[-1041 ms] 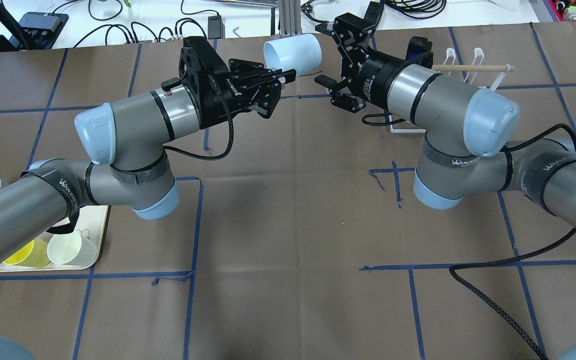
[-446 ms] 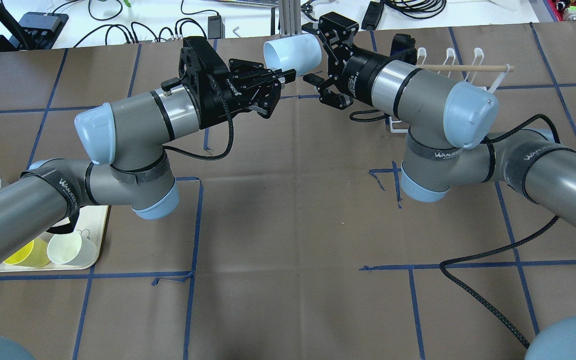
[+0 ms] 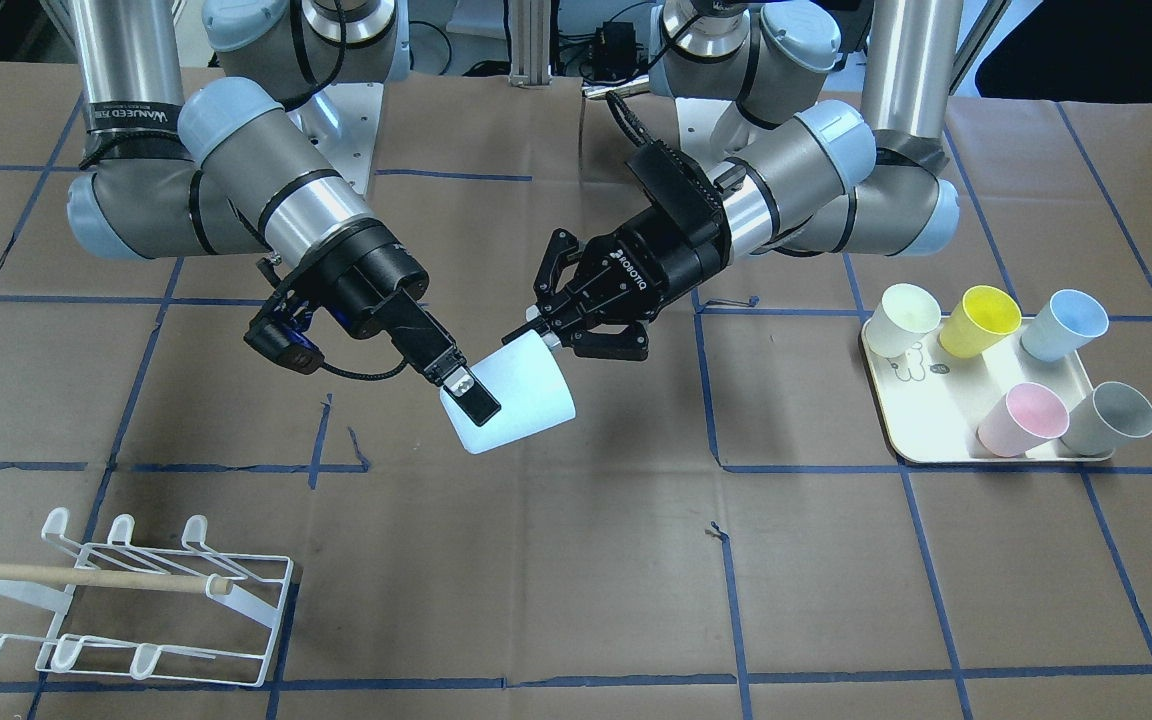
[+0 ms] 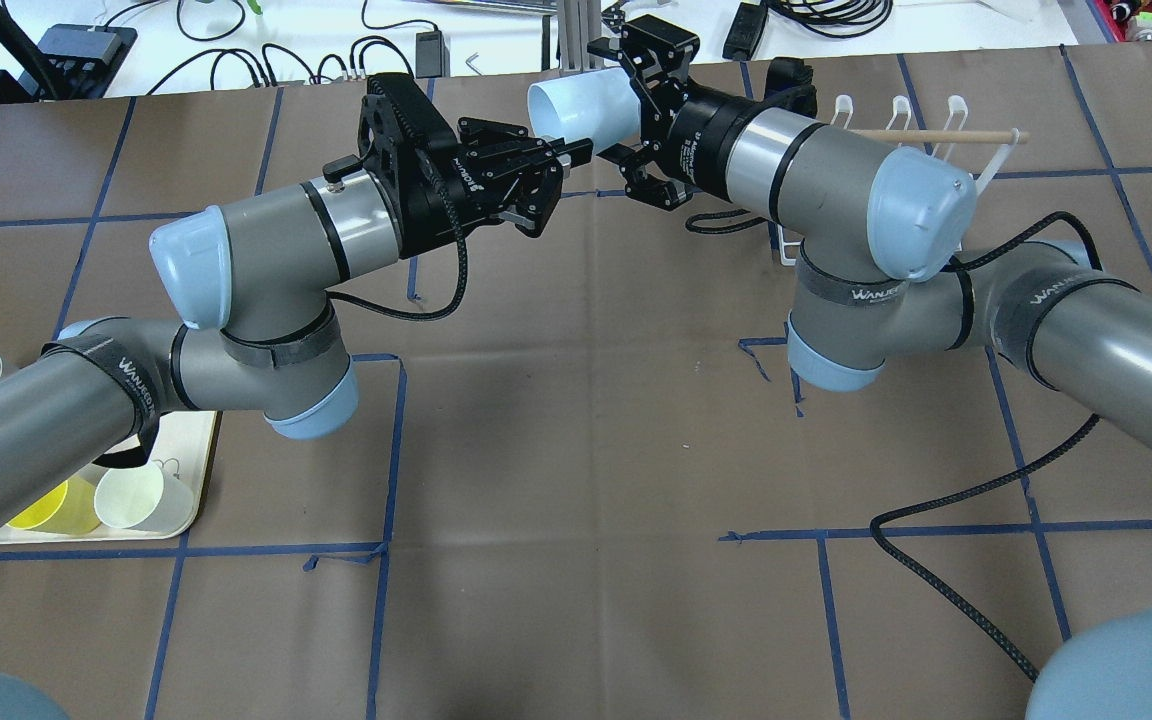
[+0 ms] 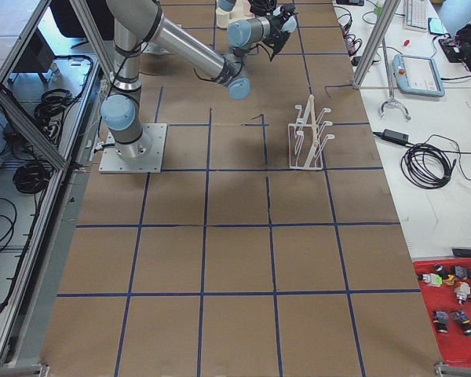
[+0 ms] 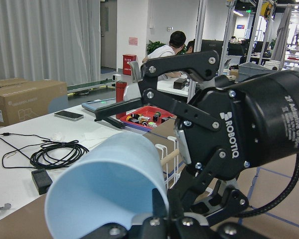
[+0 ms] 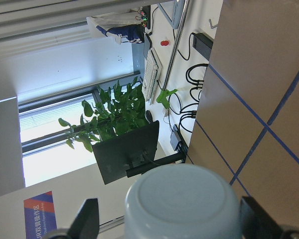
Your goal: Transfer IKEA cup to right arm and place on rack
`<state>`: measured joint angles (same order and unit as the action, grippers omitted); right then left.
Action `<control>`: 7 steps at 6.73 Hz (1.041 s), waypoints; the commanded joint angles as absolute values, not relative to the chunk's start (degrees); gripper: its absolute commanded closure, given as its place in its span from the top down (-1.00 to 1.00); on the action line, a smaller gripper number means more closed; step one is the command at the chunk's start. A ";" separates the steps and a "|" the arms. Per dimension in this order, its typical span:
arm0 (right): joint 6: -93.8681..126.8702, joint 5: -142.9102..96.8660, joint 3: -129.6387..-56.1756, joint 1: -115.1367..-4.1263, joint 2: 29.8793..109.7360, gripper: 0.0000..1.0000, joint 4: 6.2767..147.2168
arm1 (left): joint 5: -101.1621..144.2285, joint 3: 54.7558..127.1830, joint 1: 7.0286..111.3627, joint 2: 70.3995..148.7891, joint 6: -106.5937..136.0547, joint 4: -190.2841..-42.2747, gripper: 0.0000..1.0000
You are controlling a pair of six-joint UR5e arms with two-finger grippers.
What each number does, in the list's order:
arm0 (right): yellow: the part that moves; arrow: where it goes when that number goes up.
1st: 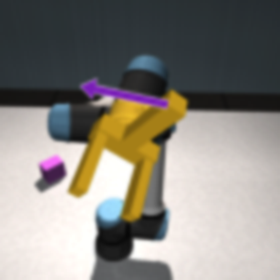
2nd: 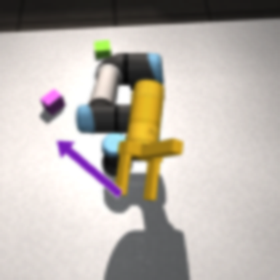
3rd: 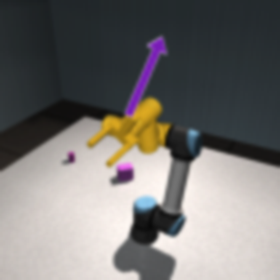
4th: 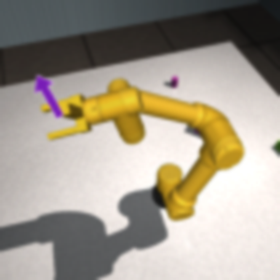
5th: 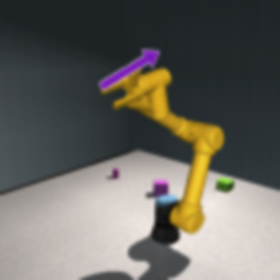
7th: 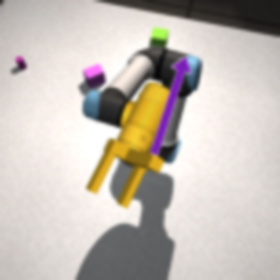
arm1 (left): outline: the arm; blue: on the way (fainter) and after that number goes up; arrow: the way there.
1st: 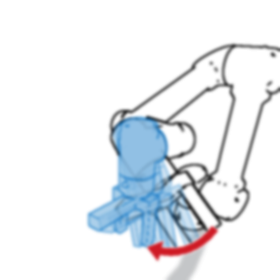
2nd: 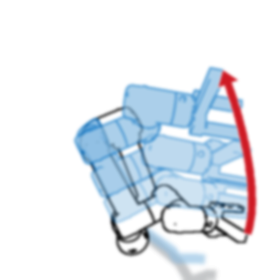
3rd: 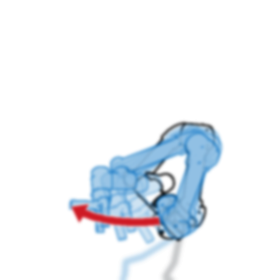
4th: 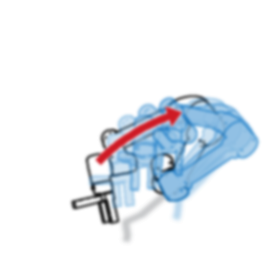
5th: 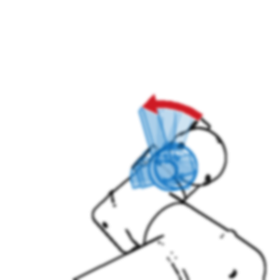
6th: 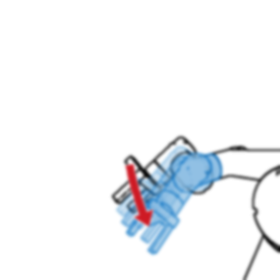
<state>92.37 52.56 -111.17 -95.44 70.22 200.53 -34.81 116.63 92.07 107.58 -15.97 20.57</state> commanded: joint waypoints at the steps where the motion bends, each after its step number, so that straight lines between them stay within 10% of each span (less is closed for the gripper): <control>1: 92.37 52.91 -110.48 -95.71 69.96 0.99 200.39 | -34.80 116.63 92.11 107.58 -15.91 20.57 -0.98; 4: 91.93 52.56 -110.74 -95.80 69.87 0.99 200.30 | -34.80 116.72 92.11 107.58 -15.91 20.57 -0.97; 7: 91.67 52.03 -110.74 -95.80 69.87 0.39 200.39 | -34.80 116.63 92.11 107.58 -15.91 20.57 -0.97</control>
<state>91.73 52.31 -110.75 -95.77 69.86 200.32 -34.81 116.63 92.10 107.57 -15.91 20.58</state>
